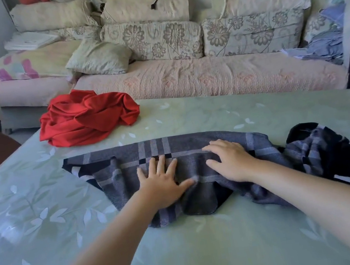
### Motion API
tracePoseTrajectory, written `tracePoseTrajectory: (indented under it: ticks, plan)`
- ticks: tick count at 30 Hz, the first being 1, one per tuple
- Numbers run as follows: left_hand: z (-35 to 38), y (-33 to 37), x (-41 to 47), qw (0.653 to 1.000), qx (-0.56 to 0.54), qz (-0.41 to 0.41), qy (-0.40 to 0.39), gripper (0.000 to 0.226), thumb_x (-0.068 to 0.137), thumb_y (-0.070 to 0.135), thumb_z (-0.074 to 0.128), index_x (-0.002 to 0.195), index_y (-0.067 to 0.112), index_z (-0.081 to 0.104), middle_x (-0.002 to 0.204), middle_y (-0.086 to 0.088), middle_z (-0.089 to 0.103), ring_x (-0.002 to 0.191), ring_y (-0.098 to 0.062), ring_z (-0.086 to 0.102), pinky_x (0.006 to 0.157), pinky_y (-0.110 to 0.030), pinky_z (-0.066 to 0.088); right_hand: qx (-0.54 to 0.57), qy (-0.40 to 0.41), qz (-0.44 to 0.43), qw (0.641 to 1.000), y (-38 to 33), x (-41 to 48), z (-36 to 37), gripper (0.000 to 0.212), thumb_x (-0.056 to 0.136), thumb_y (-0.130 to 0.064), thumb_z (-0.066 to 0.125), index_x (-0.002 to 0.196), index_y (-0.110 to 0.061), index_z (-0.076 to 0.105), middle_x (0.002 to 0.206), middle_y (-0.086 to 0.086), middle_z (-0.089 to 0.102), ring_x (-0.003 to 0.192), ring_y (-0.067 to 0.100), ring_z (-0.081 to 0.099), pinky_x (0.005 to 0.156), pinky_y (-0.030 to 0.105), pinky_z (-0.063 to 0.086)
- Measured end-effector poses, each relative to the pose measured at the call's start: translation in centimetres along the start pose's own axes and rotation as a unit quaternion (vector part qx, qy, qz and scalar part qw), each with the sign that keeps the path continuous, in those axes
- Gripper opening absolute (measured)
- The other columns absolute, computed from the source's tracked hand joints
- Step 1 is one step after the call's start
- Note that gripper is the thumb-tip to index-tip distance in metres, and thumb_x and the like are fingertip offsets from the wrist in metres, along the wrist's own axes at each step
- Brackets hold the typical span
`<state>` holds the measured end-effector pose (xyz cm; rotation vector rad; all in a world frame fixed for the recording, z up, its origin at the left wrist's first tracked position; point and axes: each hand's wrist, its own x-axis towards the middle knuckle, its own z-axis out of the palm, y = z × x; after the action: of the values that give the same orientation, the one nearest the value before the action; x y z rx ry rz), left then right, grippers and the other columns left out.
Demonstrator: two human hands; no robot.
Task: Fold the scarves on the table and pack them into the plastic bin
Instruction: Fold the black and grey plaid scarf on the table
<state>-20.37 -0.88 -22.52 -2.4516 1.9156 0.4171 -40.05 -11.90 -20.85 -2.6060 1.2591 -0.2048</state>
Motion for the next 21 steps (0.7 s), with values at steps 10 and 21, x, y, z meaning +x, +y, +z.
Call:
tracePoseTrajectory:
  ticks: [10,21]
  plan:
    - [-5.9,-5.1,-0.4,0.980,0.090,-0.044,-0.172,0.124,0.066,0.081,0.064,0.155,0.034,-0.009,0.163,0.003,-0.015,0.151,-0.026,-0.008,0.119,-0.057,0.011,0.032,0.006,0.016,0.999,6.0,-6.0,-5.1,0.044,0.101,-0.035,0.049,0.145,-0.028,0.046,0.151,-0.007,0.041,0.139,0.016,0.039,0.114,0.033,0.032]
    - [-3.8,13.8,1.1,0.979,-0.047,0.198,0.008,0.050,0.098,0.021,0.047,0.147,0.027,0.040,0.151,0.000,0.039,0.135,-0.022,0.040,0.107,-0.042,0.041,-0.114,-0.023,0.155,0.981,15.2,-8.3,-7.3,0.040,0.100,-0.034,0.039,0.137,-0.028,0.054,0.141,0.001,0.054,0.130,0.024,0.049,0.107,0.039,0.033]
